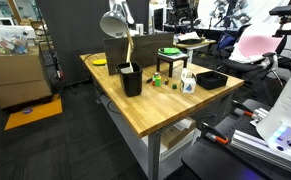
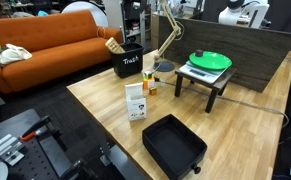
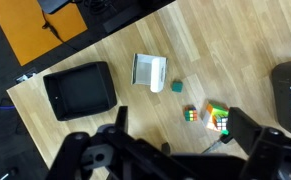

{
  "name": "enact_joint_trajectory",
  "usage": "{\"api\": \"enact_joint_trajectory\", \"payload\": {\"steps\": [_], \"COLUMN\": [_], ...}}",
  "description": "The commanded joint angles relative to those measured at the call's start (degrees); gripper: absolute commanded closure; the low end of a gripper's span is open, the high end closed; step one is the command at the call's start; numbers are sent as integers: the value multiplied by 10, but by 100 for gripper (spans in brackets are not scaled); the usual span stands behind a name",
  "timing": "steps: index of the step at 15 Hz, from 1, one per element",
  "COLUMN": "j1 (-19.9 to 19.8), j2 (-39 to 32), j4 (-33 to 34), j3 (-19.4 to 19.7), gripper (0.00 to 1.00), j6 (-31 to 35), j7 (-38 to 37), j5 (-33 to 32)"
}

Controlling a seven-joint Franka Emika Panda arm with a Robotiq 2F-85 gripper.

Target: Press the on/off button on the kitchen scale.

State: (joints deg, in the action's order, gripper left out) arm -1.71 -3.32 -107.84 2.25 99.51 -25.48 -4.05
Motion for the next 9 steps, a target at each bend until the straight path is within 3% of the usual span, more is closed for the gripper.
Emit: {"api": "enact_joint_trajectory", "payload": {"steps": [1, 9], "j1": [-1, -17], "j2": [-4, -46], "j4": [7, 52], "j3": [3, 31], "gripper": [0, 0], "j6": [-3, -3], "j7": [-5, -35], "j5": [5, 28]}}
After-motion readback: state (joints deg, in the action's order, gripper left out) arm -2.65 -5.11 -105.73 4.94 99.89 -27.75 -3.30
